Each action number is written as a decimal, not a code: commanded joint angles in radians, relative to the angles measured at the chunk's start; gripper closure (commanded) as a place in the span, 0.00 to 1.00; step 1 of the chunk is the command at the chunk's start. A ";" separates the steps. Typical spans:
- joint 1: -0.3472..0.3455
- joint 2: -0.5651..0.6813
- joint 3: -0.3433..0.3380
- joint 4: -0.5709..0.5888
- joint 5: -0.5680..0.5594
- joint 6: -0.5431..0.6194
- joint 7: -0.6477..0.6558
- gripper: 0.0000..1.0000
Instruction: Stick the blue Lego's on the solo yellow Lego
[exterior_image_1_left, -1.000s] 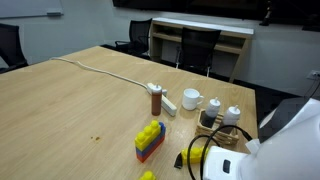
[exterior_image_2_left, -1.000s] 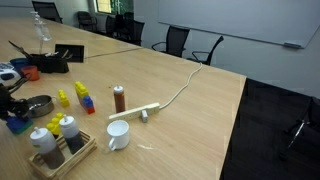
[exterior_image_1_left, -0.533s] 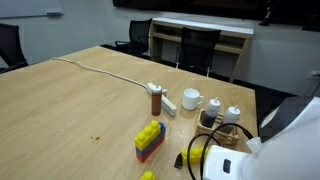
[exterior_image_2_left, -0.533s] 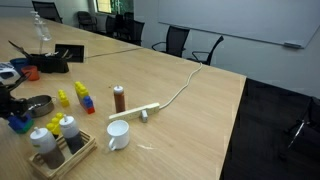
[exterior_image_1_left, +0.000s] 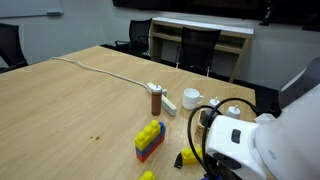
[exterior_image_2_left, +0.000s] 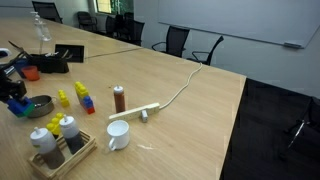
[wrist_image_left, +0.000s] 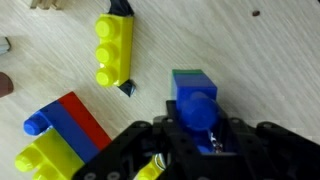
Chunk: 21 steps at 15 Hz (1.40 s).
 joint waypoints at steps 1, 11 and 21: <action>-0.081 -0.051 0.060 -0.023 0.032 -0.022 -0.092 0.90; -0.298 -0.122 0.162 -0.059 0.131 0.001 -0.312 0.90; -0.460 -0.110 0.261 -0.086 0.311 0.018 -0.444 0.90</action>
